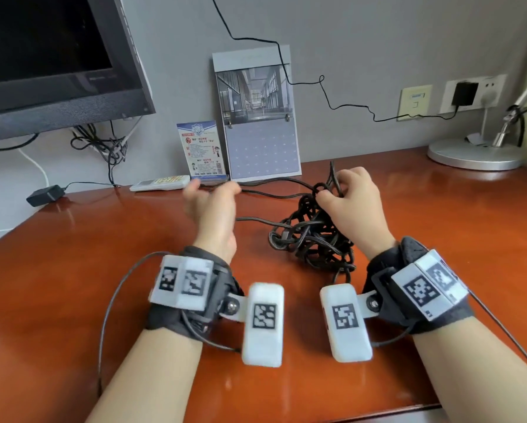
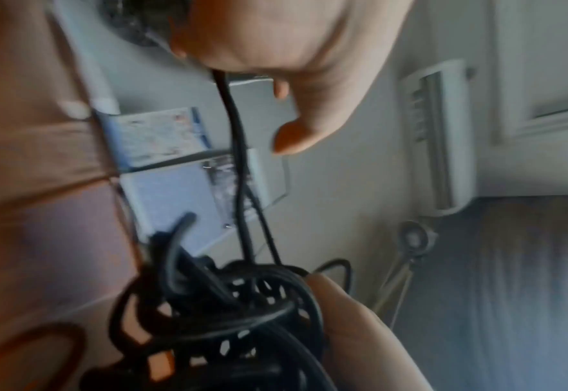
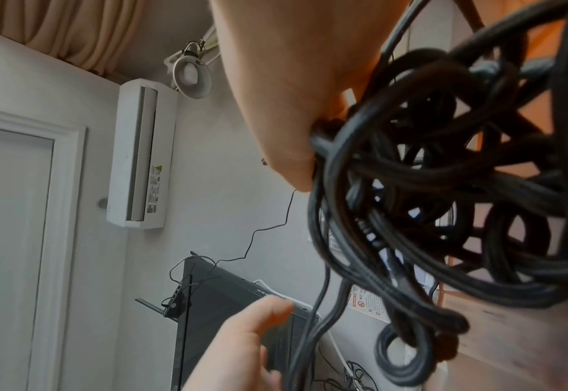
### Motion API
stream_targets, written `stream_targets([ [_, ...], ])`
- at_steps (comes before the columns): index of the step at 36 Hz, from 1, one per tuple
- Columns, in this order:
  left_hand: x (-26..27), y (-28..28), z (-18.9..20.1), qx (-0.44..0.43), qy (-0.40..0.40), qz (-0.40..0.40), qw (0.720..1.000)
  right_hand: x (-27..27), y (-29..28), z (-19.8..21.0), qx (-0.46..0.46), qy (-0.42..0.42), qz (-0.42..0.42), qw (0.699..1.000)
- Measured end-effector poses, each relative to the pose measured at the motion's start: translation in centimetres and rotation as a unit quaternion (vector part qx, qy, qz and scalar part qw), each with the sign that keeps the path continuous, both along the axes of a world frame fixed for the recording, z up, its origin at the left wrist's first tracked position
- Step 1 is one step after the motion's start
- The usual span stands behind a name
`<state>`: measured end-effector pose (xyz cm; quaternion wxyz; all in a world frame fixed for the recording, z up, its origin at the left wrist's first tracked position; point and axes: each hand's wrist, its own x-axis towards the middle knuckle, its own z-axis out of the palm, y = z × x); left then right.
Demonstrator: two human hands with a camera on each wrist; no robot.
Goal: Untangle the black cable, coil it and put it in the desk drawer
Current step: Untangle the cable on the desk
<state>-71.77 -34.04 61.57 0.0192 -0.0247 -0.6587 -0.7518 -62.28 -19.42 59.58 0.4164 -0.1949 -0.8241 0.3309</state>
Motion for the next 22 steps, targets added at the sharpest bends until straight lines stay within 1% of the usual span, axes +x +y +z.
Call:
stream_targets([
  [1,0.3,0.0,-0.1,-0.089,0.091,0.029,0.991,0.0,-0.1,0.0,0.006,-0.005,0.009,1.0],
  [2,0.5,0.0,-0.1,-0.17,0.176,0.047,0.968,0.0,-0.1,0.1,0.011,-0.008,0.018,1.0],
  [3,0.7,0.0,-0.1,-0.242,0.241,0.051,0.938,-0.1,-0.2,0.1,0.015,-0.009,0.026,1.0],
  [4,0.9,-0.1,0.0,-0.308,0.277,0.042,0.909,-0.1,-0.2,0.1,0.018,-0.01,0.031,0.999],
  [5,1.0,-0.1,0.0,-0.363,0.287,0.024,0.886,-0.1,-0.2,0.1,0.021,-0.011,0.033,0.999],
  [7,0.9,-0.2,-0.2,-0.444,0.278,-0.012,0.852,0.0,-0.2,0.2,0.025,-0.015,0.038,0.999],
  [9,0.7,-0.3,-0.3,-0.492,0.276,-0.035,0.825,0.1,-0.5,0.3,0.029,-0.018,0.058,0.998],
  [11,0.5,-0.2,-0.5,-0.507,0.289,-0.071,0.809,0.2,-1.1,0.5,0.037,-0.015,0.097,0.994],
  [14,0.9,0.3,-0.7,-0.489,0.303,-0.154,0.803,0.4,-1.9,0.7,0.048,-0.008,0.149,0.988],
  [16,1.2,0.6,-0.9,-0.478,0.304,-0.177,0.804,0.4,-2.3,0.7,0.052,-0.004,0.157,0.986],
  [17,1.2,0.7,-1.0,-0.466,0.304,-0.179,0.811,0.3,-2.4,0.6,0.051,-0.003,0.152,0.987],
  [20,1.4,0.6,-0.9,-0.401,0.293,-0.17,0.851,0.1,-2.3,0.4,0.048,-0.009,0.121,0.991],
  [22,1.5,0.6,-0.7,-0.383,0.296,-0.146,0.863,0.0,-2.2,0.4,0.043,-0.015,0.101,0.994],
])
